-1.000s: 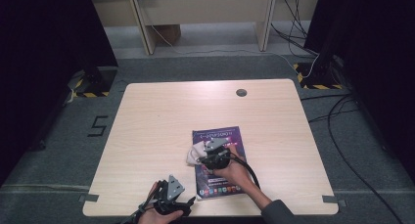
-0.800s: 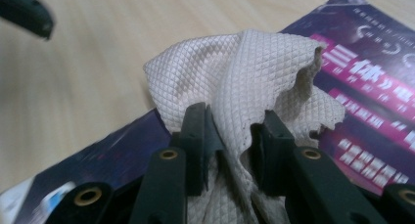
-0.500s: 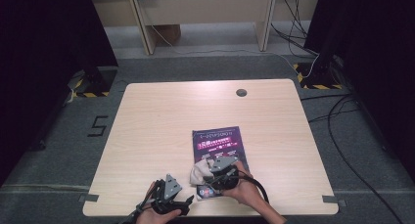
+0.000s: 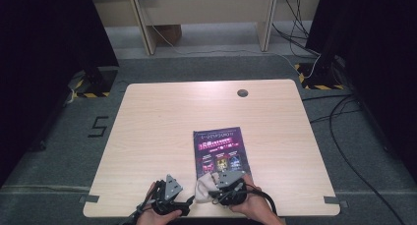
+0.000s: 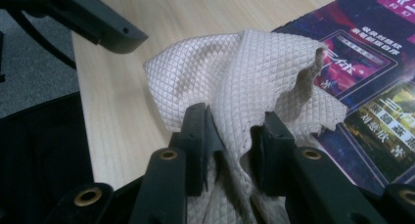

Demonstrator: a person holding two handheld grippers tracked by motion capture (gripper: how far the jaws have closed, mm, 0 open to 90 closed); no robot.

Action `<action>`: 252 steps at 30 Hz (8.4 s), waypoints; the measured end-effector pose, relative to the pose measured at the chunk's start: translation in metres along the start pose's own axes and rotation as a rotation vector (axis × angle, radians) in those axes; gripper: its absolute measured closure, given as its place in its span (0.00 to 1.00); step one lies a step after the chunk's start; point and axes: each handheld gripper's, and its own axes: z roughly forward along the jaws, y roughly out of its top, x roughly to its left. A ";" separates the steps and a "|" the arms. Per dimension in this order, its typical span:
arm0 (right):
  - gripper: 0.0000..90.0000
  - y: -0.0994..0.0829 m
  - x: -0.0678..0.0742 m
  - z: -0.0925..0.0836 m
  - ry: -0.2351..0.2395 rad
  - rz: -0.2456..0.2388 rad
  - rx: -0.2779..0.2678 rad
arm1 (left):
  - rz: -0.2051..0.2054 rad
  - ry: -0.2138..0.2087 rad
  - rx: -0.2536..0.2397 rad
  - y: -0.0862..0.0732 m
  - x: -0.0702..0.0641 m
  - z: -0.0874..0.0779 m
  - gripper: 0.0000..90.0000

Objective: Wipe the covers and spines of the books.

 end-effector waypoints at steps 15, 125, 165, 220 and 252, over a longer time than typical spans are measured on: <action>0.81 -0.011 -0.007 -0.021 -0.021 0.060 0.000 | 0.004 0.000 -0.001 0.000 -0.001 0.000 0.18; 0.52 -0.020 -0.137 -0.017 -0.285 0.545 -0.099 | -0.131 -0.100 -0.016 0.035 0.017 0.067 0.20; 0.51 -0.038 -0.126 -0.031 -0.182 0.790 -0.202 | -0.081 -0.172 -0.011 0.035 -0.002 0.065 0.22; 0.84 0.014 -0.106 -0.039 -0.135 0.398 0.009 | -0.037 -0.055 0.014 0.008 0.022 0.015 0.20; 0.93 0.123 -0.132 -0.051 -0.385 0.031 0.307 | -0.060 -0.061 0.007 0.008 0.026 0.014 0.20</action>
